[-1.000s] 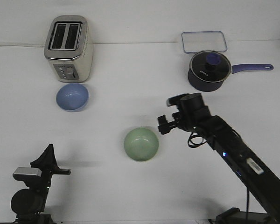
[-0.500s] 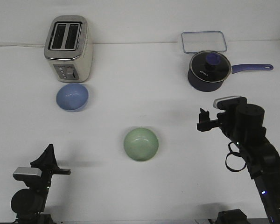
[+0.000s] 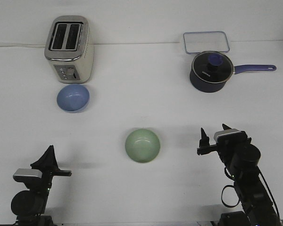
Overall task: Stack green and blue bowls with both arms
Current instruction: 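Release the green bowl and retract the right gripper toward the robot, then reach the left gripper forward to the light blue bowl by the toaster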
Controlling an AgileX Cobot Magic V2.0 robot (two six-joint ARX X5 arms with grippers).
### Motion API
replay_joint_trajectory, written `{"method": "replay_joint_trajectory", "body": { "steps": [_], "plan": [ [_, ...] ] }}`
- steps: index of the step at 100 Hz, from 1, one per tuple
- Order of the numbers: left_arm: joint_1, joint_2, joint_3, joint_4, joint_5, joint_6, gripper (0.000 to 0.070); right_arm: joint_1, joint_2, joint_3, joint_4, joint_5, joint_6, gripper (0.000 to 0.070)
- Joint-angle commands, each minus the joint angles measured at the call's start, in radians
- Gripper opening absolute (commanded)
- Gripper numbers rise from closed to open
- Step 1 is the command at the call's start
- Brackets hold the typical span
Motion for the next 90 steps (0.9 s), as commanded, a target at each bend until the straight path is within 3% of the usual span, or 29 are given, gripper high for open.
{"method": "replay_joint_trajectory", "body": {
  "steps": [1,50,67,90],
  "plan": [
    [0.000,-0.001,-0.019,0.010,-0.003,0.005,0.0012,0.003,-0.011,0.012,0.015,0.000,0.006,0.0552],
    [0.000,-0.001,-0.014,0.039,-0.003,0.005,0.0012,0.003,-0.050,0.012,0.022,0.000,0.006,0.0552],
    [0.000,0.009,0.071,0.027,-0.003,0.000,0.0012,0.003,-0.050,0.012,0.024,0.001,0.006,0.0552],
    [0.000,0.214,0.387,-0.200,-0.048,-0.001,0.0012,0.003,-0.050,0.012,0.024,0.000,0.007,0.0552]
  ]
}}
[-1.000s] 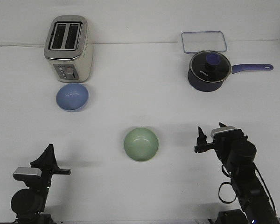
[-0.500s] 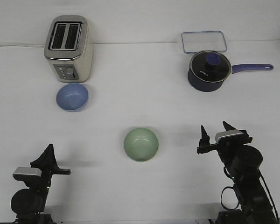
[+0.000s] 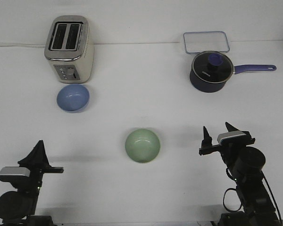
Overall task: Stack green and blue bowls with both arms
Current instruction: 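Reach the left gripper forward to the light blue bowl by the toaster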
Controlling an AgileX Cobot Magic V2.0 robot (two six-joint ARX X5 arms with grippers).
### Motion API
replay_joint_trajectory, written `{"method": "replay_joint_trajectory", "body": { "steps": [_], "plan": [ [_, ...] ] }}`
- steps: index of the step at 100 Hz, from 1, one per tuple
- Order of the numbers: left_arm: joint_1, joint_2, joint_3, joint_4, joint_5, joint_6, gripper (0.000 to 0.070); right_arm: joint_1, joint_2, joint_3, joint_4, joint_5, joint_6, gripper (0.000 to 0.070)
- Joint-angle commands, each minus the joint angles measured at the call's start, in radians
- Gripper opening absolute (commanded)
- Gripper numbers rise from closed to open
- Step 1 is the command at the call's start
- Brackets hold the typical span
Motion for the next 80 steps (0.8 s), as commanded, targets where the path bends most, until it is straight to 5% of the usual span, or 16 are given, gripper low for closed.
{"method": "replay_joint_trajectory", "body": {
  "steps": [1,40,80],
  "plan": [
    [0.000,0.095,0.114,-0.078,-0.007,0.000,0.0012,0.003,0.003,0.012,0.011,0.000,0.007,0.0552],
    [0.000,0.699,0.680,-0.521,-0.006,0.003,0.0012,0.003,0.003,0.012,0.013,0.000,0.011,0.0552],
    [0.000,0.901,0.738,-0.639,-0.003,-0.011,0.0019,0.003,0.003,0.012,0.026,0.000,0.012,0.0552]
  ]
}}
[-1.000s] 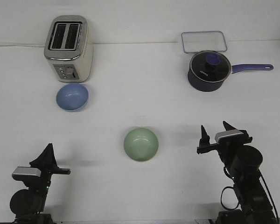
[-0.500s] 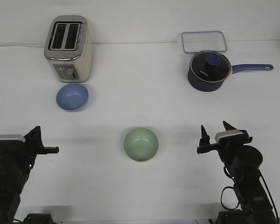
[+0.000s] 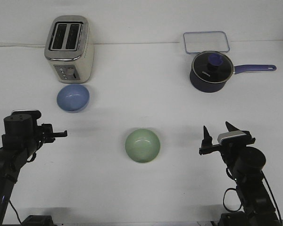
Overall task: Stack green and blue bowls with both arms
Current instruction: 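Reach the left gripper forward to the light blue bowl by the toaster, then grasp the rim of the light blue bowl with the left gripper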
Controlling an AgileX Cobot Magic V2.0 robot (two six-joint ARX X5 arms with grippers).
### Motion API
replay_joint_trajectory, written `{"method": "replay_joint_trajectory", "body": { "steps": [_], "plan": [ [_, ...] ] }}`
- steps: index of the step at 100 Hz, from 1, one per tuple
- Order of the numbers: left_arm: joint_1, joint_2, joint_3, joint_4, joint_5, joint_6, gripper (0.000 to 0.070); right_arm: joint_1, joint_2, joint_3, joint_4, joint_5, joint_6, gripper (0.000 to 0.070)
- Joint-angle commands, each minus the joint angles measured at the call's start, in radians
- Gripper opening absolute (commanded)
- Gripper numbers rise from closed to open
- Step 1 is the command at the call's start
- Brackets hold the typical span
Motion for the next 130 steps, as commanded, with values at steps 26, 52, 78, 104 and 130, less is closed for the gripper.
{"method": "replay_joint_trajectory", "body": {
  "steps": [26,52,78,104,130],
  "plan": [
    [0.000,0.013,0.022,-0.002,0.001,-0.053,0.0283,0.003,0.003,0.012,0.015,0.000,0.008,0.0552],
    [0.002,0.115,0.100,-0.014,0.001,-0.067,0.0423,0.003,0.003,0.012,0.026,0.000,0.019,0.0552],
    [0.040,0.430,0.351,-0.017,0.001,-0.075,0.0422,0.003,0.003,0.012,0.026,0.000,0.023,0.0552],
    [0.069,0.735,0.570,-0.026,0.001,-0.070,0.0422,0.003,0.003,0.012,0.026,0.000,0.023,0.0552],
    [0.091,0.924,0.613,-0.013,0.002,-0.052,0.0422,0.003,0.003,0.012,0.026,0.000,0.023,0.0552]
  ]
}}
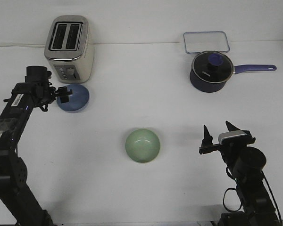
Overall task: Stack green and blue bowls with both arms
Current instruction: 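Grasp the rim of the light blue bowl with the left gripper, then carry the blue bowl over the green bowl and lower it inside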
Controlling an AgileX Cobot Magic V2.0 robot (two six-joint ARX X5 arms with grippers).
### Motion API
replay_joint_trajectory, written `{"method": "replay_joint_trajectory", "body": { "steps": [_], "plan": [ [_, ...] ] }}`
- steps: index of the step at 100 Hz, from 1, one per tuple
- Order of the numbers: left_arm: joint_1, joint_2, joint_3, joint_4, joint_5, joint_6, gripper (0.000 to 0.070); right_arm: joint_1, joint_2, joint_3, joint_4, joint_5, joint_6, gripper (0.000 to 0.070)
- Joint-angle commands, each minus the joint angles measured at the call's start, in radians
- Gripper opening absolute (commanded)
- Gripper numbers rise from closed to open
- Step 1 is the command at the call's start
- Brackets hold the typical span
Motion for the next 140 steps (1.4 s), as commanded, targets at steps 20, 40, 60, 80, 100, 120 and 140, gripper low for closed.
{"method": "replay_joint_trajectory", "body": {
  "steps": [20,40,60,80,100,120,140],
  "plan": [
    [0.008,0.124,0.023,0.014,0.001,0.012,0.0326,0.003,0.003,0.012,0.012,0.000,0.011,0.0552],
    [0.007,0.116,0.031,0.024,0.001,0.012,0.0007,0.003,0.003,0.012,0.011,0.000,0.011,0.0552],
    [0.006,0.064,0.058,-0.018,0.052,0.012,0.0007,0.003,0.003,0.012,0.011,0.000,0.011,0.0552],
    [-0.021,-0.065,0.058,-0.093,0.225,0.006,0.0007,0.003,0.004,0.012,0.013,0.001,0.011,0.0552],
    [-0.124,-0.169,0.058,-0.165,0.302,-0.015,0.0007,0.003,0.004,0.012,0.013,0.001,0.011,0.0552],
    [-0.325,-0.209,0.056,-0.217,0.304,-0.015,0.0007,0.003,0.004,0.012,0.013,0.001,0.011,0.0552],
    [-0.514,-0.209,-0.002,-0.188,0.306,-0.024,0.0007,0.003,0.004,0.012,0.014,0.001,0.011,0.0552]
  ]
}}
